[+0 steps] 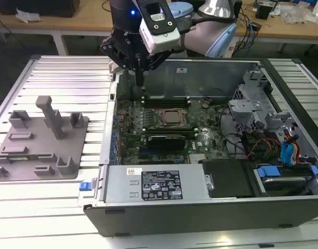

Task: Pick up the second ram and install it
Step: 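Reach for the second ram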

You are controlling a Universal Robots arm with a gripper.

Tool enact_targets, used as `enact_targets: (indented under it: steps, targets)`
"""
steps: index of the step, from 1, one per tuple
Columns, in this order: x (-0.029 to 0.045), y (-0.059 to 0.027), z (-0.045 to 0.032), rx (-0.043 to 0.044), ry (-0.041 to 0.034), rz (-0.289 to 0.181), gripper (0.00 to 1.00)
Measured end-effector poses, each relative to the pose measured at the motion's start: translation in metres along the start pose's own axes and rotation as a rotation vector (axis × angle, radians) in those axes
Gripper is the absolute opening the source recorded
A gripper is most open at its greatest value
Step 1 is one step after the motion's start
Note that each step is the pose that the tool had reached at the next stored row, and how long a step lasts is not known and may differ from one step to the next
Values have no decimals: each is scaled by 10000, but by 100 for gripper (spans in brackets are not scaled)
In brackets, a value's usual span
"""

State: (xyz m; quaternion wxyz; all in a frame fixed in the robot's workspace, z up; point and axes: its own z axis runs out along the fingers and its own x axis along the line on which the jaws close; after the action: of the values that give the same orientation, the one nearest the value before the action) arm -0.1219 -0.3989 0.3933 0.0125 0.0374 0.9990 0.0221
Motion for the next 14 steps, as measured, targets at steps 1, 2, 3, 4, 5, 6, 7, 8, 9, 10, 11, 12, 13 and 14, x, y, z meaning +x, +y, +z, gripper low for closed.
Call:
enact_targets:
  steps: [1, 2, 3, 4, 5, 6, 7, 8, 9, 10, 11, 12, 13, 14]
  targets:
    - [0, 0, 0, 0, 0, 0, 8]
    - [0, 0, 0, 0, 0, 0, 8]
    - [0, 0, 0, 0, 1, 0, 8]
    - [0, 0, 0, 0, 0, 0, 8]
    - [1, 0, 0, 0, 0, -1, 8]
    - [7, 0, 0, 0, 0, 0, 8]
    - [15, -1, 0, 0, 0, 2, 8]
    - [30, -2, -1, 1, 0, 1, 8]
    - [49, -4, -1, 0, 0, 0, 8]
    - [55, -4, -1, 0, 0, 0, 8]
    - [65, -5, -1, 0, 0, 0, 8]
    - [79, -6, -1, 0, 0, 1, 8]
    - [87, -6, -1, 0, 0, 1, 8]
    - [96, -7, -2, 0, 0, 1, 8]
